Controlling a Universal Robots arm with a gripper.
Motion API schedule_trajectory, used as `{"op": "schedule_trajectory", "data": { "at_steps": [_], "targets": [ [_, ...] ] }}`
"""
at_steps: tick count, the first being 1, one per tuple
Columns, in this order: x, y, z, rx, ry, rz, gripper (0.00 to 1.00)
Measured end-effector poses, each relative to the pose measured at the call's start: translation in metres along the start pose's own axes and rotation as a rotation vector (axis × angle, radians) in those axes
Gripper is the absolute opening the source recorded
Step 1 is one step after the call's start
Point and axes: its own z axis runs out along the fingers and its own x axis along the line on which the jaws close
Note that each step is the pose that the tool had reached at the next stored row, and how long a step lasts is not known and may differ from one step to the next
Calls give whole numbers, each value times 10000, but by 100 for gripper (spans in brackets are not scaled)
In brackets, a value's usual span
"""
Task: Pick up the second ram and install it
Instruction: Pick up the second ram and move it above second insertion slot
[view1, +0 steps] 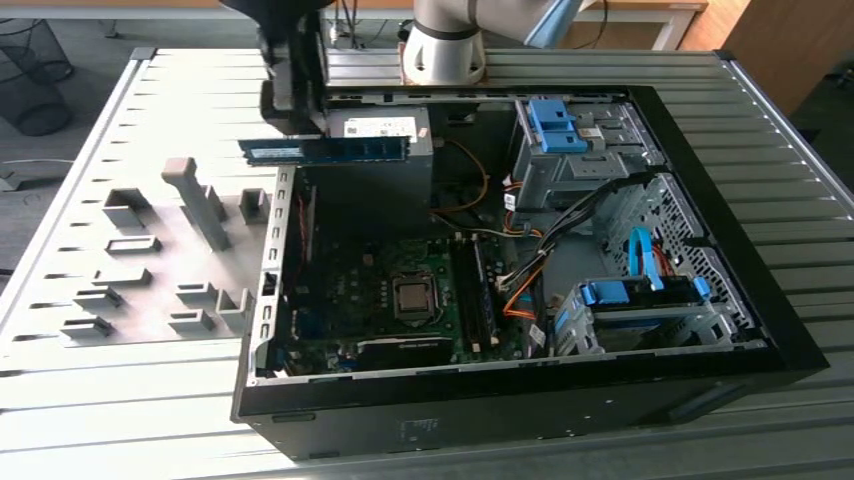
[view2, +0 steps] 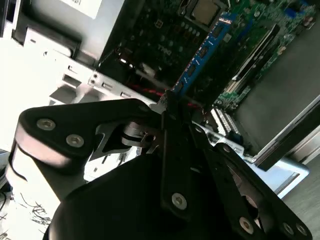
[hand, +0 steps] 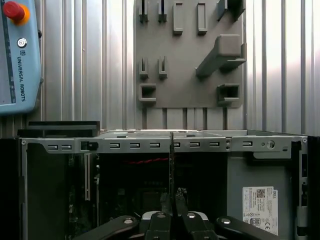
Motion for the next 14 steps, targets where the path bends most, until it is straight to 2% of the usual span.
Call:
{"op": "schedule_trajectory", "data": {
  "at_steps": [14],
  "targets": [
    [-14,-633,2,0,1,0,14]
  ]
}}
